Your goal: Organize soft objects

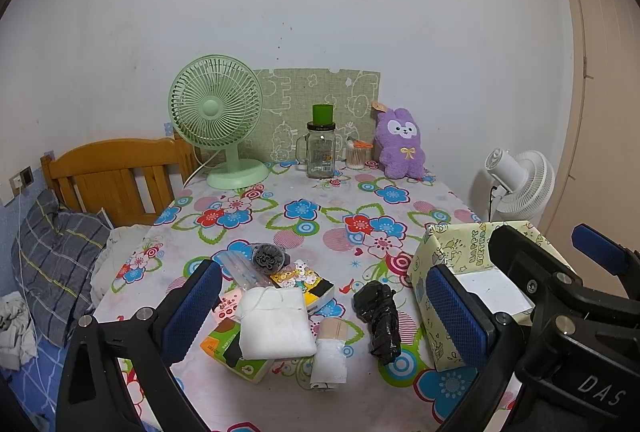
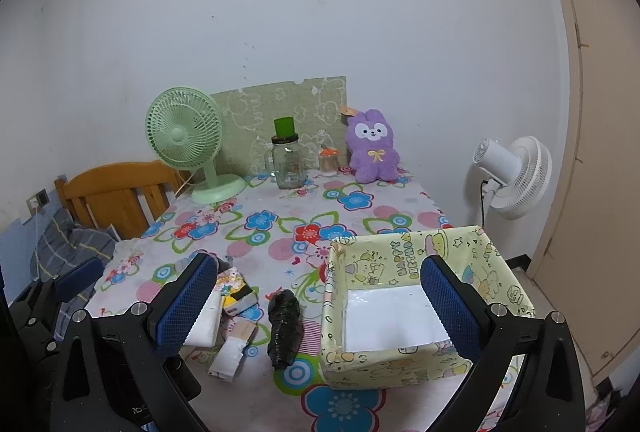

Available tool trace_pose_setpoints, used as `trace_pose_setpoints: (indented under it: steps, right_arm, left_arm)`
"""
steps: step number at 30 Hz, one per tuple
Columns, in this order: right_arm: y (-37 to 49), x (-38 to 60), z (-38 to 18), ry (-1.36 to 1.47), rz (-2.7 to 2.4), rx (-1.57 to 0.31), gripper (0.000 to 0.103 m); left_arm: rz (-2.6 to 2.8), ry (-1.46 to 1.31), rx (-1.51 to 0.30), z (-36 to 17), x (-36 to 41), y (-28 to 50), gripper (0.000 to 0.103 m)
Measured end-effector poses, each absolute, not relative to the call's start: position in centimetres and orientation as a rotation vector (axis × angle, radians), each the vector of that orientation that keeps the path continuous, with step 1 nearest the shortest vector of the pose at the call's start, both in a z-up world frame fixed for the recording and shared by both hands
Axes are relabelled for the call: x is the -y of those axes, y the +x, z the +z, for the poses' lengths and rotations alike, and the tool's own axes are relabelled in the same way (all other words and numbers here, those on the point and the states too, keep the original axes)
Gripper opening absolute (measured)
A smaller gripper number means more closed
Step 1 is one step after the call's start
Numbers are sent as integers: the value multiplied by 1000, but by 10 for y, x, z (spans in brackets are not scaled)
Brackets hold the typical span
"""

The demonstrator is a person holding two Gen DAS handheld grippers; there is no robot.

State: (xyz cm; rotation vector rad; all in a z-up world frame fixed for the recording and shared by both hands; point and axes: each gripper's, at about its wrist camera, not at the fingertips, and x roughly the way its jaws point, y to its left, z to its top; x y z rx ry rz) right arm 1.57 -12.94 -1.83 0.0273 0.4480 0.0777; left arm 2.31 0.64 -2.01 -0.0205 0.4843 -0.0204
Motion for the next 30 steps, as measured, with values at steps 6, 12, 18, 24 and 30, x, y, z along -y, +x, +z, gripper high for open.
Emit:
trace_pose_setpoints:
  steps: [6, 12, 18, 24, 30]
  right_arm:
    - [16, 130, -19, 27, 76, -452, 103]
    - [16, 131, -19, 28, 70, -454, 103]
    - [14, 131, -20, 31, 62, -454, 103]
    - [14, 131, -20, 30, 63, -455, 103]
    - [11, 131, -19, 30, 58, -451, 103]
  left_arm:
    - [-19, -19, -484, -21, -6, 23, 103]
    - [-21, -20, -486, -20, -7, 24, 103]
    - [-20, -19, -485, -21, -6, 23, 103]
    - [-20, -19, -485, -21, -6, 24, 103]
    - [-19, -19, -479, -22, -6, 22, 103]
